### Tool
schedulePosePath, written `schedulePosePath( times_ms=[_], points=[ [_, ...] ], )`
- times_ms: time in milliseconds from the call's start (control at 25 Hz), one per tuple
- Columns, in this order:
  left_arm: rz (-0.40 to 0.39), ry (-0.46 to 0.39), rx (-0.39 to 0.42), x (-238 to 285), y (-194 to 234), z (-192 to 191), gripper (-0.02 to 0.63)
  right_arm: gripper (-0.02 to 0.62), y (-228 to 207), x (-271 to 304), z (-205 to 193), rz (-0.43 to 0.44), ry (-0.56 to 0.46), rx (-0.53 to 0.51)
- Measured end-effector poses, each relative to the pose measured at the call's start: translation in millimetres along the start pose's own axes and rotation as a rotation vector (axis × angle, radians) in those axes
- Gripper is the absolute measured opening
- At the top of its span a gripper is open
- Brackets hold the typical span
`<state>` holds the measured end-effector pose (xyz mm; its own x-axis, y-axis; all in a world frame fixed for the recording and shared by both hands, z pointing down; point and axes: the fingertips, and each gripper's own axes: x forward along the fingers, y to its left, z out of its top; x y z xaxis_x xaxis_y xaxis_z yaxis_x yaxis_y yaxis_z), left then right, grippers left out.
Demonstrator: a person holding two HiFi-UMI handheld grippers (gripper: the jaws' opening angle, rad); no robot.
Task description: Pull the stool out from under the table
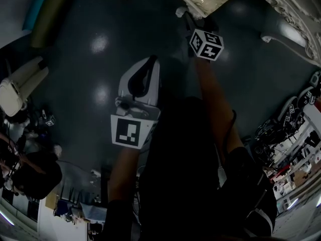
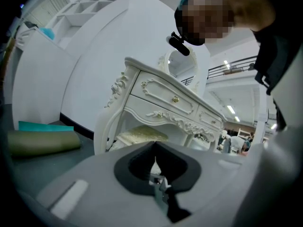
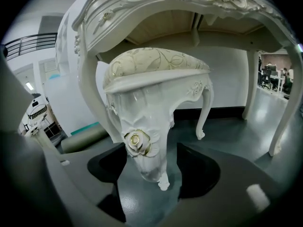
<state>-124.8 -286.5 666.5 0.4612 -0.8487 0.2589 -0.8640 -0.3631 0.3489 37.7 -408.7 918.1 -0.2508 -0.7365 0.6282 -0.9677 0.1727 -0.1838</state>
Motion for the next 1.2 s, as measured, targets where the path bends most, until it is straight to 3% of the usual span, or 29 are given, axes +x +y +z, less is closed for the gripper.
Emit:
schedulePosePath(
  times_ms=[120, 200, 240, 560, 1200],
  points=[
    [0.011, -0.001, -0.013, -2, 2, 1, 0.009, 0.332, 3, 5, 5, 0.023, -0.001, -0.026],
    [0.017, -0.001, -0.021, -3, 2, 2, 0.009, 0.261, 6, 4, 4, 0.048, -0.005, -0.052],
    [0.017, 0.001, -0.022, -4, 2, 2, 0.009, 0.258, 7, 3, 3, 0.056, -0.005, -0.056],
    [0.02, 0.024, -0.026, -15, -15, 2, 0.009, 0.25, 8, -8, -11, 0.093, 0.042, -0.045],
    [0.072, 0.031, -0.013, -78, -55, -9, 0.009, 0.25, 9, -101, -90, 0.151, 0.092, -0.082]
  ],
)
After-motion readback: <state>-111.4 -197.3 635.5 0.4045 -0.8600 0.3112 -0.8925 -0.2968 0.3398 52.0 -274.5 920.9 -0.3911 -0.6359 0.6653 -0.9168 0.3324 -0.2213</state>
